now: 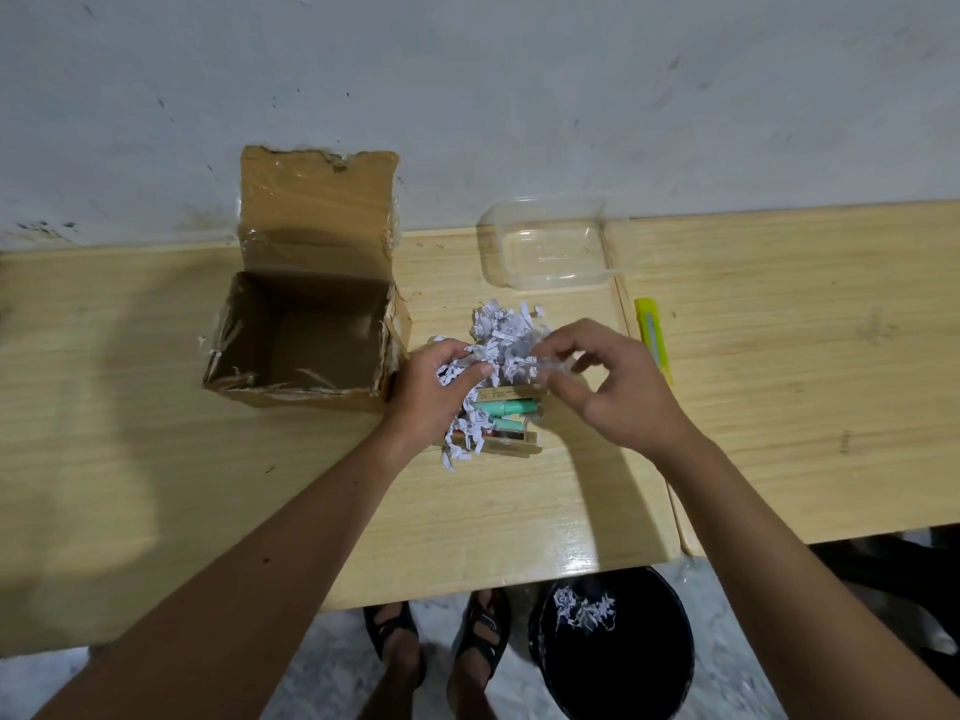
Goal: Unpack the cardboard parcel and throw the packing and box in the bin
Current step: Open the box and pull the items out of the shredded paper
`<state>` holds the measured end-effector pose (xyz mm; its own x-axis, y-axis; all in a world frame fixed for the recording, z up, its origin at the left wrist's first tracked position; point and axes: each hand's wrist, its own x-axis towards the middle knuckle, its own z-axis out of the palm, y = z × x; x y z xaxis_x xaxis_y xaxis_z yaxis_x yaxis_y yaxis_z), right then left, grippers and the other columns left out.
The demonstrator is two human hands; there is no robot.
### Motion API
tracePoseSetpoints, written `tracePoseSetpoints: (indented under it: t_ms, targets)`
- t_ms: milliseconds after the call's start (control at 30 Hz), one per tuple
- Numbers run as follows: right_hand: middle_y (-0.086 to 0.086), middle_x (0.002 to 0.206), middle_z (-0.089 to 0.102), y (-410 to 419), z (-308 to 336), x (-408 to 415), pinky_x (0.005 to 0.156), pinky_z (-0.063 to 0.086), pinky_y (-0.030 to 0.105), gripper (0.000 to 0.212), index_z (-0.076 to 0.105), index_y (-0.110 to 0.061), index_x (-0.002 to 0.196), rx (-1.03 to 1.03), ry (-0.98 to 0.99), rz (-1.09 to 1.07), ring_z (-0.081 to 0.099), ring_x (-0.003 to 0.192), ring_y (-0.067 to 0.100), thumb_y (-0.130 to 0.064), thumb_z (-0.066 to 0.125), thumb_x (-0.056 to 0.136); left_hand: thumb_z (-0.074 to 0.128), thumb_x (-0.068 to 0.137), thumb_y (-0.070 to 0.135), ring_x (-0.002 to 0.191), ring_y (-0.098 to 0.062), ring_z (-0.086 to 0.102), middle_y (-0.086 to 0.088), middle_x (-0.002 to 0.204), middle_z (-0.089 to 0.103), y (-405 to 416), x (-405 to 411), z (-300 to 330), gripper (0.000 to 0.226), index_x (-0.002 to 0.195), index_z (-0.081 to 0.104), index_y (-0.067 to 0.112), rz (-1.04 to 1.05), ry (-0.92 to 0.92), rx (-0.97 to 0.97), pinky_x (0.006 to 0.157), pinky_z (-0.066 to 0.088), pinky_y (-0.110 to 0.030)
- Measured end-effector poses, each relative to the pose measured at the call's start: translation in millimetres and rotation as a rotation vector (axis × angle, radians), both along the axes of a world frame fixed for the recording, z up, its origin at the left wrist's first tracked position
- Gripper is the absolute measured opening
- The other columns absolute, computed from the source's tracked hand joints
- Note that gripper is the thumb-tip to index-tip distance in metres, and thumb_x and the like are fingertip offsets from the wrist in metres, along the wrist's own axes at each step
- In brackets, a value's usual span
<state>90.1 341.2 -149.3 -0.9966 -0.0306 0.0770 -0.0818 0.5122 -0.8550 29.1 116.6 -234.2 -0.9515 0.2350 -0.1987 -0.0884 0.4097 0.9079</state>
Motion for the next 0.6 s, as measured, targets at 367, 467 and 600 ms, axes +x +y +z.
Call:
tracePoseSetpoints:
  t_ms: [367,467,600]
  targets:
    - [-0.005,0.122,0.066,-17,-38,16,0.098,0.047,0.034,0.042,0.072,-0.021,0.124,0.289,-0.140,0.035,0.055,0.114,0.019,-0.017,0.081,0.083,0.079,0.091,0.042,0.095,0.016,0.059,0.021,0.097,0.067,0,3,9,0.019,0.083,0.062,0.039,-0.022,0.004,-0.036,0.079,0.041,-0.010]
    - [-0.003,0.119,0.066,-15,-43,13,0.095,0.050,0.037,0.042,0.071,-0.018,0.123,0.324,-0.168,0.066,0.056,0.109,0.020,-0.017,0.082,0.082,0.078,0.091,0.040,0.096,0.016,0.058,0.023,0.098,0.066,0,4,10,0.016,0.087,0.063,0.037,-0.029,0.005,-0.030,0.080,0.040,-0.009]
    - [-0.003,0.118,0.068,-14,-44,13,0.093,0.041,0.032,0.041,0.069,-0.017,0.123,0.414,-0.102,0.125,0.056,0.107,0.025,-0.019,0.080,0.084,0.078,0.092,0.040,0.099,0.008,0.060,0.019,0.097,0.067,0,4,10,0.016,0.088,0.064,0.033,-0.037,0.011,-0.015,0.081,0.042,-0.014]
